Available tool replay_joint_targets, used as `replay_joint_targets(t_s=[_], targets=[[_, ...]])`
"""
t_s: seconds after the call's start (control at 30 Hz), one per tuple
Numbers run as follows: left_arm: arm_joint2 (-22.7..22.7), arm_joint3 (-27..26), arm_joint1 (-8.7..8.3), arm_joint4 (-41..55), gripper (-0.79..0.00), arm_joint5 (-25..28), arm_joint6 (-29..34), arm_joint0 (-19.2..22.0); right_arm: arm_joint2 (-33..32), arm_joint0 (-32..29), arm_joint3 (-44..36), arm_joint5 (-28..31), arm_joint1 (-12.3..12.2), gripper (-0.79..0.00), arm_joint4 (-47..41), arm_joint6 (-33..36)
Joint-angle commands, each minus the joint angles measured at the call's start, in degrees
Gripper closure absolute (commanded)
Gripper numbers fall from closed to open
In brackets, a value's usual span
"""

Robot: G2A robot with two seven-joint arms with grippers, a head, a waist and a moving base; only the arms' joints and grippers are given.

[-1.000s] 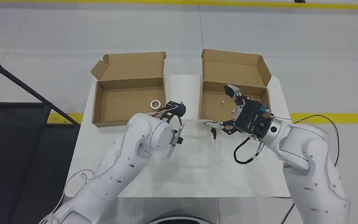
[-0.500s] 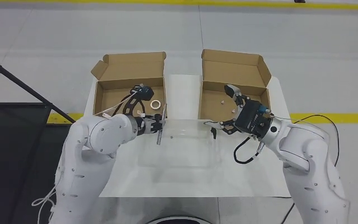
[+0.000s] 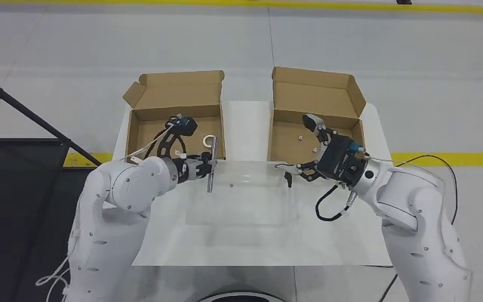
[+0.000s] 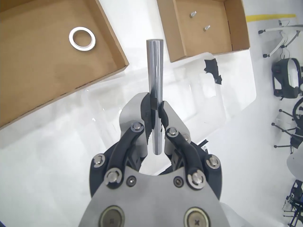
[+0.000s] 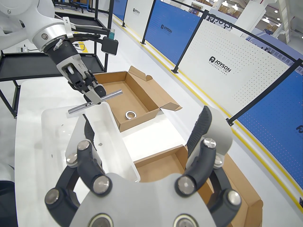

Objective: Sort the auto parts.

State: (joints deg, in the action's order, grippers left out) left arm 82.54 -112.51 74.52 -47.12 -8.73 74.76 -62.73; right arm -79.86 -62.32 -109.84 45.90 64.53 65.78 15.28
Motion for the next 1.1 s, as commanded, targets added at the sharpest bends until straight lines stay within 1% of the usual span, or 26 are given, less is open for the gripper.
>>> replay_joint_targets(t_s=[0.0,0.13,0.23,0.3,0.37,0.5,0.63,0.7,0.77,0.9,1.07], targets=[[2.34,1.81,-0.31,0.31,0.000,0.83,-1.74,0.67,0.00,0.00,0.00,0.00,0.00,-0.785,0.00,0.00],[6.90,5.89,-0.95,1.25,0.000,2.15,-4.32,2.67,0.00,0.00,0.00,0.00,0.00,-0.785,0.00,0.00],[9.49,9.75,-1.61,-0.06,0.000,4.60,-5.15,5.35,0.00,0.00,0.00,0.00,0.00,-0.785,0.00,0.00],[10.43,12.76,-2.03,-0.88,0.000,6.65,-5.22,7.64,0.00,0.00,0.00,0.00,0.00,-0.785,0.00,0.00],[10.33,15.93,-2.47,-3.22,0.000,8.88,-5.05,10.29,0.00,0.00,0.00,0.00,0.00,-0.785,0.00,0.00],[7.22,22.93,-3.01,-9.15,0.000,14.05,-6.60,15.41,0.00,0.00,0.00,0.00,0.00,-0.785,0.00,0.00],[1.95,30.34,-3.07,-13.92,0.000,19.69,-8.88,19.68,0.00,0.00,0.00,0.00,0.00,-0.785,0.00,0.00],[-0.89,32.95,-2.96,-15.78,0.000,22.21,-10.07,21.15,0.00,0.00,0.00,0.00,0.00,-0.785,0.00,0.00],[-3.56,35.08,-2.87,-17.52,0.000,25.44,-11.29,22.17,0.00,0.00,0.00,0.00,0.00,-0.785,0.00,0.00],[-8.51,37.67,-2.72,-22.77,0.000,29.32,-13.30,22.96,0.00,0.00,0.00,0.00,0.00,-0.785,0.00,0.00],[-12.06,40.48,-2.73,-27.20,0.000,32.80,-15.21,23.44,0.00,0.00,0.00,0.00,0.00,-0.785,0.00,0.00]])
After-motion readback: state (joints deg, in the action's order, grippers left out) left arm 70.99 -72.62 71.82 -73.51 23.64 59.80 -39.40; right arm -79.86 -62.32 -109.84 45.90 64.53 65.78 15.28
